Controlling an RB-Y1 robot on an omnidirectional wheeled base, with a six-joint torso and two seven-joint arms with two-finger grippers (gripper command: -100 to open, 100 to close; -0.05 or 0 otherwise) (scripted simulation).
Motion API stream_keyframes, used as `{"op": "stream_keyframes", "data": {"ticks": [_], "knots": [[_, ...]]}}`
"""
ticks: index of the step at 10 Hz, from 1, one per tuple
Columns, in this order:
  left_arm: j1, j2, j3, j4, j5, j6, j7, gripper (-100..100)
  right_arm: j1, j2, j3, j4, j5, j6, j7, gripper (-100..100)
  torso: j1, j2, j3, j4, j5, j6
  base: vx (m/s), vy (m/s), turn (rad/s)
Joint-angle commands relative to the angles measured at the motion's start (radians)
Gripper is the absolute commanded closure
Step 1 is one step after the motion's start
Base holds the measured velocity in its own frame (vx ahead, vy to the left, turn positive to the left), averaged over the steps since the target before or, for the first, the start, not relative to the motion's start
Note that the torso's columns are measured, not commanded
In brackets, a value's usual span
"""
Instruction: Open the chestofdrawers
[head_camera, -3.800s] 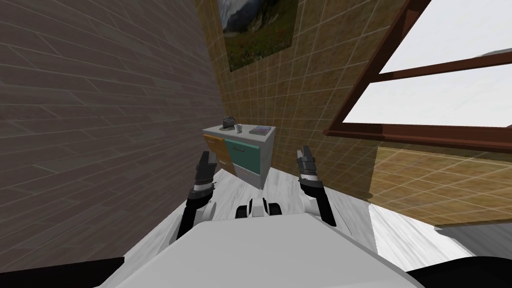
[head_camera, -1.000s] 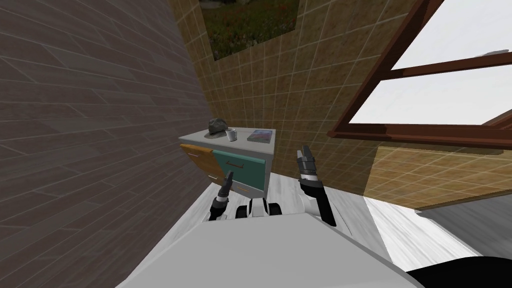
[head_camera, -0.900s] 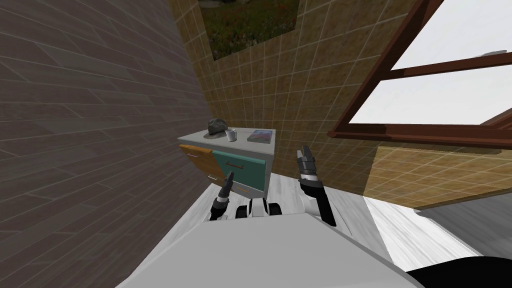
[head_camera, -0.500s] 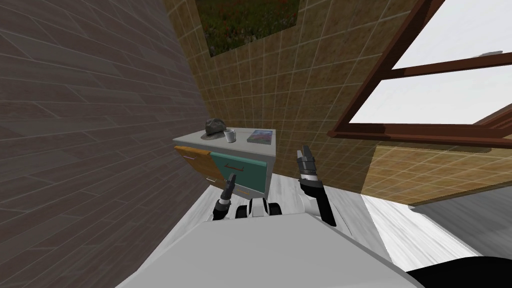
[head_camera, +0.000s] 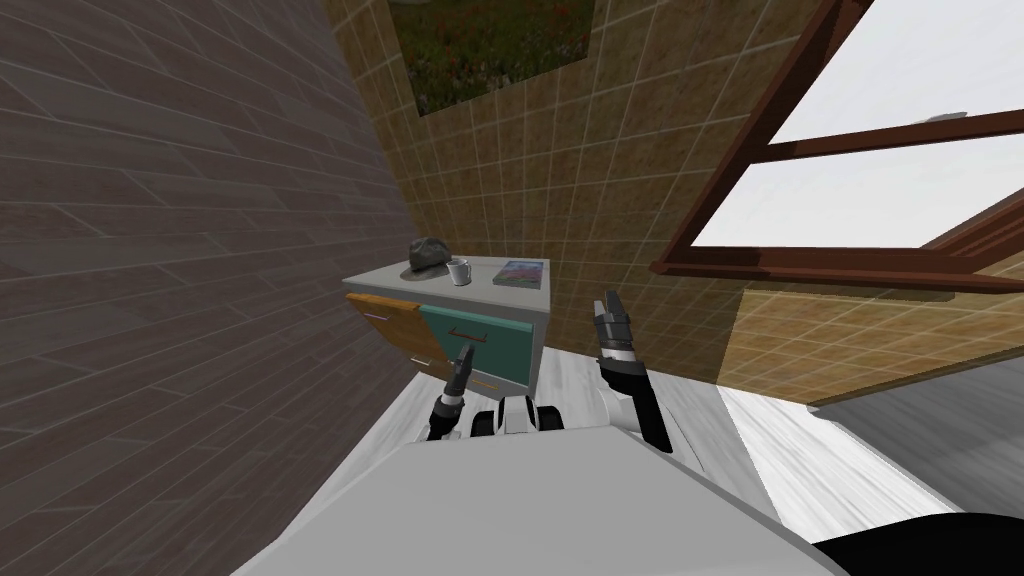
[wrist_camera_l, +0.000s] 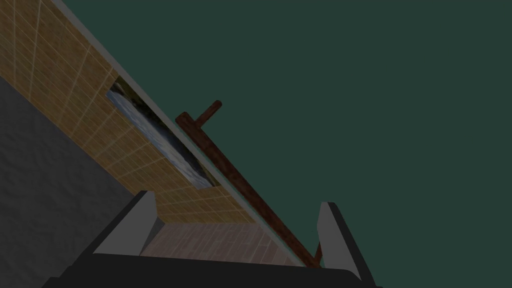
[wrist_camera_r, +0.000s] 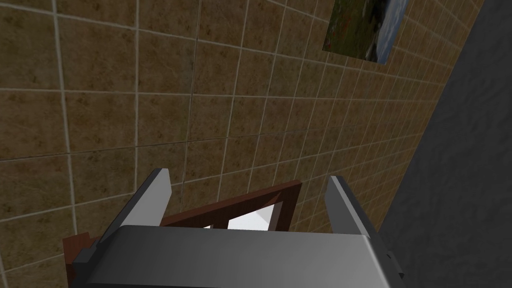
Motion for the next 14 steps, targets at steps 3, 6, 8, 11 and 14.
{"op": "stream_keyframes", "data": {"ticks": [3,6,8,11,14], "knots": [[-0.02,0.002,0.002,-0.026,0.0,0.045,0.01,-100,0.0,0.0,0.0,0.0,0.0,0.0,0.0,0,0.002,0.0,0.0,0.0,0.0,0.0,-0.005,-0.013,-0.001],[0.012,-0.004,-0.003,0.016,-0.001,-0.024,-0.008,100,0.0,0.0,0.0,0.0,0.0,0.0,0.0,0,0.003,0.0,0.0,0.0,0.001,0.0,0.006,0.021,0.002],[0.012,-0.004,-0.003,0.018,-0.001,-0.023,-0.007,100,0.0,0.0,0.0,0.0,0.0,0.0,0.0,0,0.001,0.0,0.0,0.0,0.0,0.0,0.007,0.013,0.0],[-0.008,0.028,0.005,-0.019,0.005,0.017,0.009,-100,0.0,0.0,0.0,0.0,0.0,0.0,0.0,0,0.002,0.0,0.0,0.0,0.0,0.0,0.001,0.019,-0.008],[-0.023,0.028,0.007,-0.042,0.006,0.055,0.018,-100,0.0,0.0,0.0,0.0,0.0,0.0,0.0,0,0.001,0.0,0.0,0.0,0.0,0.0,-0.001,0.018,-0.001]]}}
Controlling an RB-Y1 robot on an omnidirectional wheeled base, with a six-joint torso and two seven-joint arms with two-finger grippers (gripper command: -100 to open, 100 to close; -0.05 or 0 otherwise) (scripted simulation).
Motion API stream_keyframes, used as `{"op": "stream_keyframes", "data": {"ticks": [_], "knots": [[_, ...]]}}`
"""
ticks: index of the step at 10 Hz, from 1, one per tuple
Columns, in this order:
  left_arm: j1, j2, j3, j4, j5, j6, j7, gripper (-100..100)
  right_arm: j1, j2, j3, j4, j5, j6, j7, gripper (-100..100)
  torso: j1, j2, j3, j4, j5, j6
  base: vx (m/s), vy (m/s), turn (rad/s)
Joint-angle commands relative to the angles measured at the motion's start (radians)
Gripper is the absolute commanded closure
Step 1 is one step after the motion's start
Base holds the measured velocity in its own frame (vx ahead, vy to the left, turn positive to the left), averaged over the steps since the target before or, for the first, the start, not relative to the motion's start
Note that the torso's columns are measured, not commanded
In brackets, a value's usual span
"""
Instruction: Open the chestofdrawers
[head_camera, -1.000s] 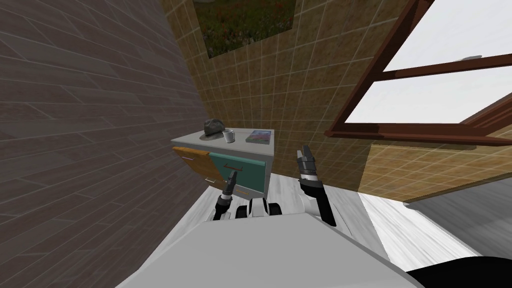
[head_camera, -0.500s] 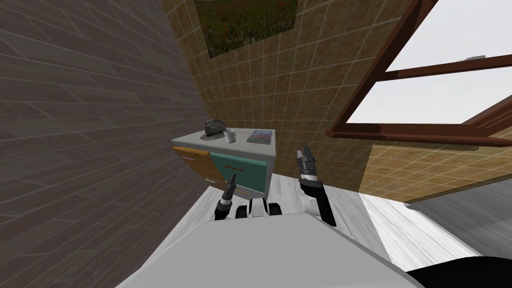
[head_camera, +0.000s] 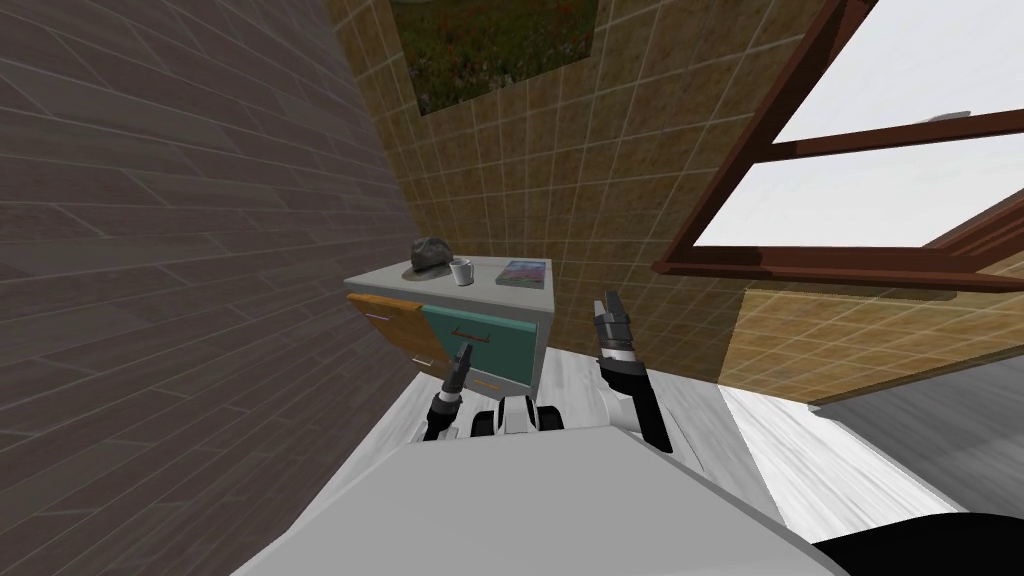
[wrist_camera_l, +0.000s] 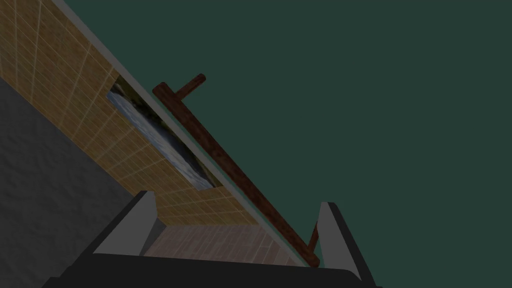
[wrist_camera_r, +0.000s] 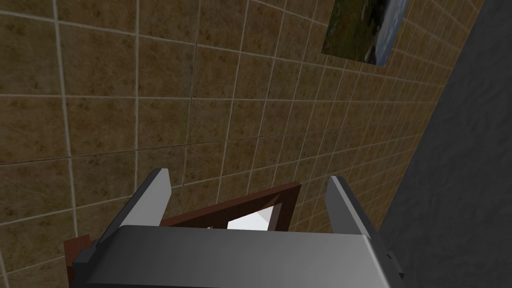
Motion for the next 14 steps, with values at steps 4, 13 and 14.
{"op": "stream_keyframes", "data": {"ticks": [4,13,14], "knots": [[-0.043,0.012,0.009,-0.059,0.003,0.097,0.027,-100,0.0,0.0,0.0,0.0,0.0,0.0,0.0,0,0.001,0.0,0.0,0.0,0.0,0.0,-0.001,-0.021,-0.002],[-0.027,0.003,0.004,-0.032,0.007,0.054,0.014,-100,0.0,0.0,0.0,0.0,0.0,0.0,0.0,0,0.003,-0.001,-0.001,0.0,0.001,0.0,-0.006,-0.012,0.005],[-0.036,0.005,0.005,-0.043,0.007,0.072,0.019,-100,0.0,0.0,0.0,0.0,0.0,0.0,0.0,0,0.003,-0.001,-0.001,0.0,0.001,0.0,0.001,-0.015,0.0]]}}
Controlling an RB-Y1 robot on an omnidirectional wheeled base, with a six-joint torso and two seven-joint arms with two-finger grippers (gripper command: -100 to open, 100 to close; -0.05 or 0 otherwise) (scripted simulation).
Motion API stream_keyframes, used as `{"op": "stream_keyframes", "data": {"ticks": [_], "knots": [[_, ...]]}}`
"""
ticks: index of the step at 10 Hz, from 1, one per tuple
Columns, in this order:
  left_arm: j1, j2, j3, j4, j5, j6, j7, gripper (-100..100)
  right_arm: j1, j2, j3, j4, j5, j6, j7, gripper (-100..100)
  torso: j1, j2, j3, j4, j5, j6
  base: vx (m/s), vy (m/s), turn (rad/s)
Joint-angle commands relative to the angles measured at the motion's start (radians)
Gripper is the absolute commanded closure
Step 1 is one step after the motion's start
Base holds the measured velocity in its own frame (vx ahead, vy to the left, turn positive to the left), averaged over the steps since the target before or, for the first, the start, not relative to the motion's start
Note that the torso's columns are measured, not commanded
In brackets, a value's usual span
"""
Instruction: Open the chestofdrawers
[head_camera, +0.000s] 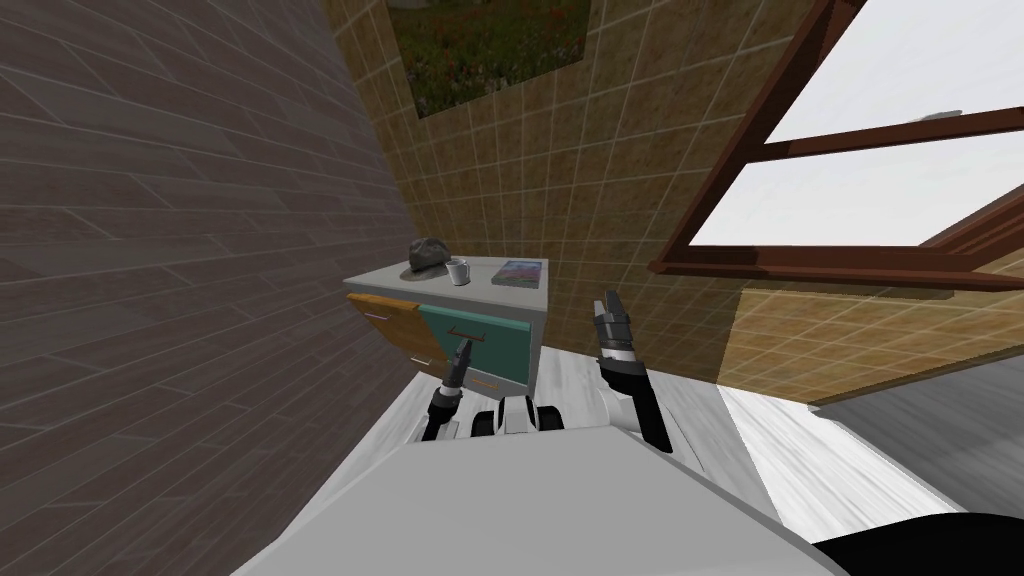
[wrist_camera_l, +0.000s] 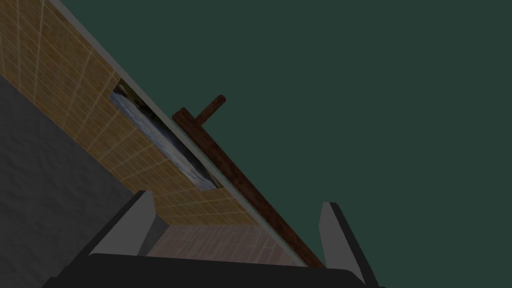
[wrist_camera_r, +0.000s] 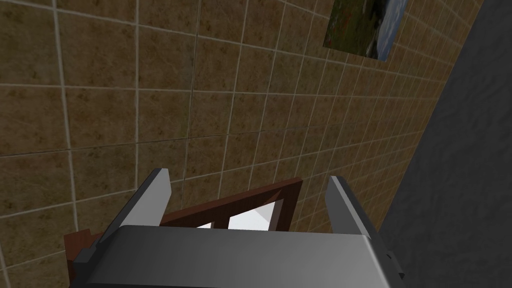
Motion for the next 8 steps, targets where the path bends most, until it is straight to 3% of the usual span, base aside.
{"op": "stream_keyframes", "data": {"ticks": [1,2,3,5,6,7,8], "knots": [[-0.026,0.005,0.005,-0.025,0.002,0.051,0.014,-100,0.0,0.0,0.0,0.0,0.0,0.0,0.0,0,-0.001,0.0,0.0,0.0,0.0,0.0,0.004,-0.014,-0.003],[-0.017,0.004,0.003,-0.024,0.001,0.039,0.011,-100,0.0,0.0,0.0,0.0,0.0,0.0,0.0,0,-0.002,0.001,0.0,0.0,-0.001,0.0,0.003,-0.006,0.0],[-0.009,0.001,0.002,-0.002,0.001,0.013,0.004,100,0.0,0.0,0.0,0.0,0.0,0.0,0.0,0,-0.002,0.001,0.001,0.0,-0.001,0.0,0.002,0.011,0.002],[0.008,-0.003,-0.002,0.02,-0.001,-0.025,-0.007,100,0.0,0.0,0.0,0.0,0.0,0.0,0.0,0,-0.004,0.004,0.002,0.003,-0.002,0.001,0.001,0.026,0.006],[0.007,-0.002,-0.001,0.013,0.0,-0.012,-0.003,100,0.0,0.0,0.0,0.0,0.0,0.0,0.0,0,-0.004,0.003,0.002,0.001,-0.002,0.001,0.0,0.011,-0.002],[0.002,-0.002,0.006,0.02,0.012,-0.009,0.007,-100,0.0,0.0,0.0,0.0,0.0,0.0,0.0,0,-0.004,0.002,0.001,0.001,-0.001,0.0,0.031,0.097,0.038],[0.006,-0.003,0.002,0.014,0.005,-0.011,0.001,-100,0.0,0.0,0.0,0.0,0.0,0.0,0.0,0,0.002,-0.001,0.0,0.0,0.0,0.0,0.008,0.051,-0.028]]}}
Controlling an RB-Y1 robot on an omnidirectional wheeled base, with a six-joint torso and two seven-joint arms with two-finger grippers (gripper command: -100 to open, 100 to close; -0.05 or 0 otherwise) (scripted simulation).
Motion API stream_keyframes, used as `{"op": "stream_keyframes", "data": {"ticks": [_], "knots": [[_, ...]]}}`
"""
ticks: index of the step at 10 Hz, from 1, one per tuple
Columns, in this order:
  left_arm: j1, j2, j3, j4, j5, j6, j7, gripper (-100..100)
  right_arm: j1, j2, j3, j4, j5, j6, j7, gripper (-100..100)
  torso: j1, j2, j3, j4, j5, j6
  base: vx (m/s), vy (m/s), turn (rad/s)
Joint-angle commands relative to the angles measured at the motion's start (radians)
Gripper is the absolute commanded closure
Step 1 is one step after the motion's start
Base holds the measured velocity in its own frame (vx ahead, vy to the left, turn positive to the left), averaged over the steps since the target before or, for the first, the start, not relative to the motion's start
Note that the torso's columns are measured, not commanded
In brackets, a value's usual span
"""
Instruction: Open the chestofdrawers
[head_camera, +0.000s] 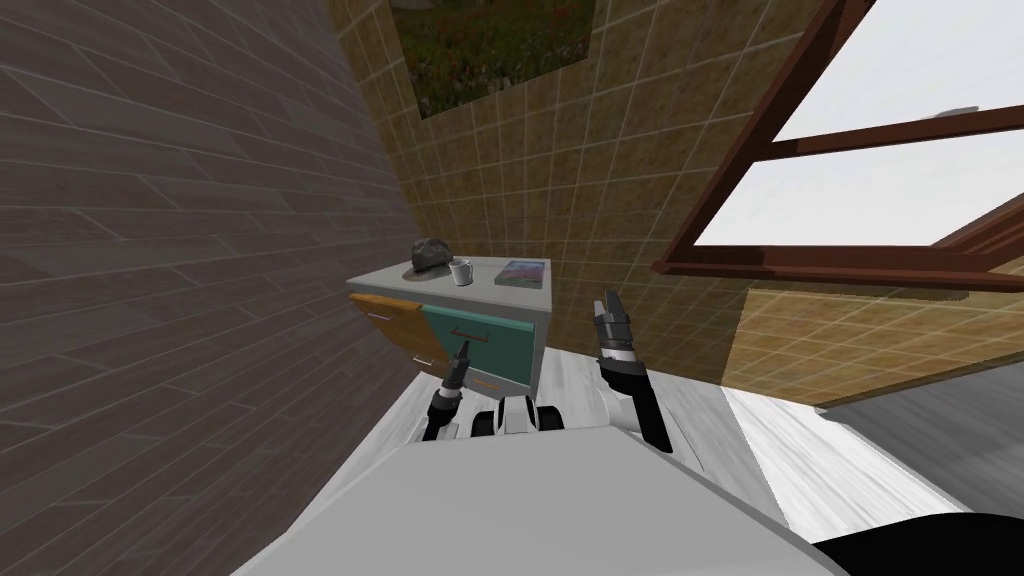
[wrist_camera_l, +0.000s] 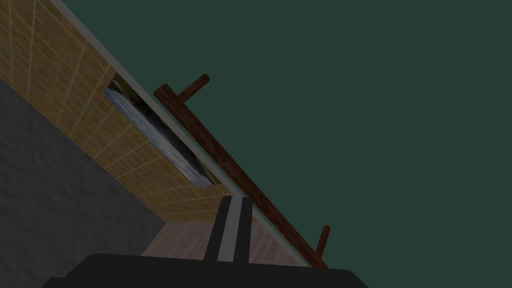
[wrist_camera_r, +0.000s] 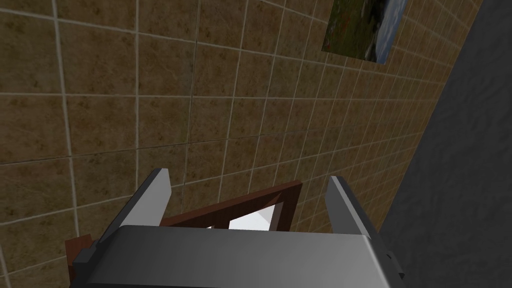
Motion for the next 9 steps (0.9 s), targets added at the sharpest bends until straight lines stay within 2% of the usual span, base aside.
{"op": "stream_keyframes", "data": {"ticks": [1,4,5,6,9], "knots": [[-0.013,0.004,0.003,-0.018,0.001,0.031,0.009,-100,0.0,0.0,0.0,0.0,0.0,0.0,0.0,0,-0.004,0.001,0.001,0.0,0.0,0.0,0.0,0.0,0.0],[-0.04,0.011,0.009,-0.052,0.003,0.089,0.025,-100,0.0,0.0,0.0,0.0,0.0,0.0,0.0,0,-0.006,0.002,0.001,0.0,-0.001,0.0,0.0,-0.026,-0.002],[-0.034,0.009,0.007,-0.045,0.002,0.075,0.02,-100,0.0,0.0,0.0,0.0,0.0,0.0,0.0,0,-0.005,0.002,0.001,0.0,-0.001,0.0,-0.001,-0.013,-0.001],[-0.022,0.006,0.005,-0.029,0.002,0.05,0.014,100,0.0,0.0,0.0,0.0,0.0,0.0,0.0,0,-0.003,0.002,0.001,0.0,0.0,0.0,0.001,0.007,0.002],[0.0,0.0,0.001,0.0,0.001,0.002,0.002,100,0.0,0.0,0.0,0.0,0.0,0.0,0.0,0,-0.007,0.003,0.003,0.0,-0.003,0.0,0.001,0.029,0.0]]}}
